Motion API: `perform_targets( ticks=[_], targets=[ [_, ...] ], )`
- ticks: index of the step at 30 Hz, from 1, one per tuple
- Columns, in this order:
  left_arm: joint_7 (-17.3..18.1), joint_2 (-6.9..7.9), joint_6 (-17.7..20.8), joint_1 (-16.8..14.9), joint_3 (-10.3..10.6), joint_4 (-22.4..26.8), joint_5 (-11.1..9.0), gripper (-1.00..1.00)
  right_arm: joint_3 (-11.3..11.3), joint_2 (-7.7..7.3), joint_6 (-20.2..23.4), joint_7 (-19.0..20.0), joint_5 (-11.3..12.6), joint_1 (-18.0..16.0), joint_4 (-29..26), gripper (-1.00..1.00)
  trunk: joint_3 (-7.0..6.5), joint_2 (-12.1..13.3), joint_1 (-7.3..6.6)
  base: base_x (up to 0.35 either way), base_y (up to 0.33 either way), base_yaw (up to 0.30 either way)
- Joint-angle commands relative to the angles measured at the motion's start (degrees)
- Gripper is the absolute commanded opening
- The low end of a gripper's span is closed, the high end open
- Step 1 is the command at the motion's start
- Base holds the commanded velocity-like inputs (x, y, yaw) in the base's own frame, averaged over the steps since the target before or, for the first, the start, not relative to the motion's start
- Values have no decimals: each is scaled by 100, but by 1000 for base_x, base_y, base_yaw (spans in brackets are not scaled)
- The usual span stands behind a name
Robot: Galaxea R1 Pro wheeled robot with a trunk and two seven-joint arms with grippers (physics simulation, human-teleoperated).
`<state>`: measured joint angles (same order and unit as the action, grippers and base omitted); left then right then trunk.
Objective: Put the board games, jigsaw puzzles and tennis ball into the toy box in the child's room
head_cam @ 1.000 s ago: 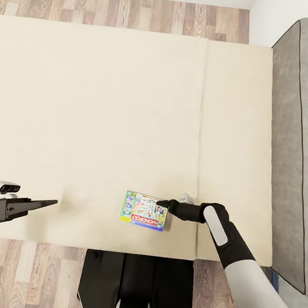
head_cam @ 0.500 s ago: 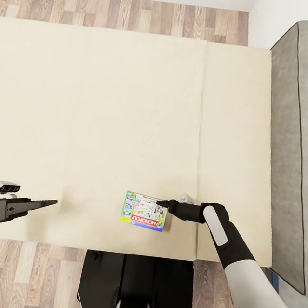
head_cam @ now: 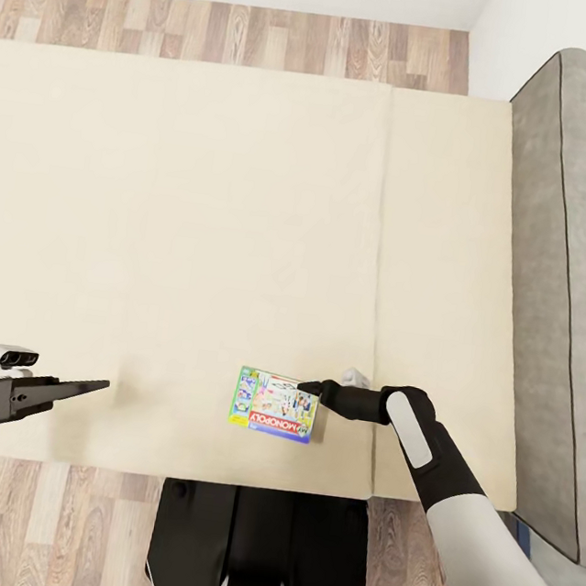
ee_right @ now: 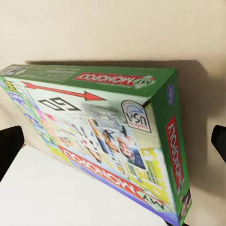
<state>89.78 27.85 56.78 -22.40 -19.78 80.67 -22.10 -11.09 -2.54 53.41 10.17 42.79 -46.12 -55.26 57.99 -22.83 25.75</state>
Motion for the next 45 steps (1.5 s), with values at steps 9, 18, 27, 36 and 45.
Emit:
perform_targets(
  ticks=[9,18,27,36,45],
  targets=[
    [23,2,61,-1,0,1,4,100,-7,8,11,55,-60,-2,-2,100,-3,-9,4,0,0,0],
    [23,2,61,-1,0,1,4,100,-7,15,11,55,-60,-2,-2,100,-43,-9,4,0,0,0],
    [23,2,61,-1,0,1,4,100,-7,17,11,55,-60,-2,-2,100,-60,-9,4,0,0,0],
    [23,2,61,-1,1,1,12,100,-7,15,11,51,-57,-2,4,100,-62,-9,4,0,55,0],
    [23,2,61,-1,1,1,13,100,-10,20,11,40,-59,-2,12,100,-62,-9,4,0,19,0]
  ],
)
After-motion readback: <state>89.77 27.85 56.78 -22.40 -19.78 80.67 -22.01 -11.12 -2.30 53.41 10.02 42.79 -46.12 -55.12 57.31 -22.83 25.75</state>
